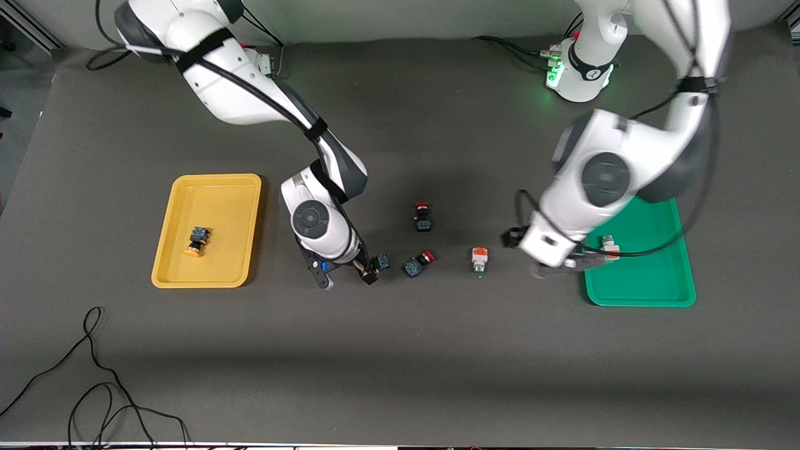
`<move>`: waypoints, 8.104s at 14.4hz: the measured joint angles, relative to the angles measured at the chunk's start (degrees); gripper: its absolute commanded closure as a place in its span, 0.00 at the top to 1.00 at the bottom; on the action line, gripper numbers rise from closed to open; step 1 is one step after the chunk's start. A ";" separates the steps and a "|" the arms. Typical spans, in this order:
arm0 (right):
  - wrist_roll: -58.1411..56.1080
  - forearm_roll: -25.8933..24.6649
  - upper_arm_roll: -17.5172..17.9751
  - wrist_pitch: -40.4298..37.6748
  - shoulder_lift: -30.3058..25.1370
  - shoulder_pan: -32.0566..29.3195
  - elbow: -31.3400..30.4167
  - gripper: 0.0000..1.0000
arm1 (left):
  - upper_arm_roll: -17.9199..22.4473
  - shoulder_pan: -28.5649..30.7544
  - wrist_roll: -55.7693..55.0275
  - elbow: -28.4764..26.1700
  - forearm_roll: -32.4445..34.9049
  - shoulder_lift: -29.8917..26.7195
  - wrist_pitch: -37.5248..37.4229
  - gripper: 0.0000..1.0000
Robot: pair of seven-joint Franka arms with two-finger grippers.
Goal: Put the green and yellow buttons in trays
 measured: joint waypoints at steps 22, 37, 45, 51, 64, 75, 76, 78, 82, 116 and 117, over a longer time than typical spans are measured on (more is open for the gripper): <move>-38.35 5.78 -11.64 -36.01 -18.98 -4.89 2.51 0.37 | 0.74 -5.69 2.41 -2.40 6.10 18.49 20.03 0.14; -40.39 4.59 0.24 -11.68 -9.99 0.92 -5.31 1.00 | 1.87 11.98 12.68 3.34 -3.32 -2.60 -11.83 0.08; -40.36 4.26 0.34 -1.03 -6.42 2.18 -10.49 0.00 | 2.34 31.53 38.02 -3.41 1.45 -2.74 -7.91 0.05; -39.92 4.26 -0.28 -1.31 -6.71 1.78 -9.59 0.00 | 2.34 35.93 41.43 -23.49 6.99 -0.94 19.47 0.05; -67.62 9.34 -24.07 -23.51 -35.03 -0.82 -26.35 0.00 | 1.99 37.03 42.44 -16.66 8.12 -1.86 7.50 1.00; -78.04 9.39 -30.16 -1.44 -28.93 -0.90 -40.50 0.99 | 1.22 37.02 46.74 9.31 -2.00 -11.61 -32.46 1.00; -78.13 9.39 -30.42 -1.71 -29.20 -0.91 -40.18 1.00 | 0.81 36.86 46.81 9.27 -2.22 -12.85 -33.13 1.00; -78.26 9.39 -30.72 -4.89 -30.34 -0.90 -38.57 0.99 | -0.12 35.41 46.80 8.74 -2.34 -15.00 -33.41 1.00; -78.30 9.45 -31.13 -17.06 -33.53 -0.82 -30.38 0.99 | 2.75 26.40 45.16 7.11 -2.39 -17.90 -33.49 1.00; -84.14 -0.15 -18.39 -49.61 -51.48 -13.87 -8.07 1.00 | 8.13 16.50 39.01 7.13 -1.18 -18.61 -30.70 1.00; -87.08 0.24 -18.55 -49.95 -51.19 -13.87 -7.84 1.00 | 8.12 16.50 39.01 7.13 -1.18 -18.60 -30.70 1.00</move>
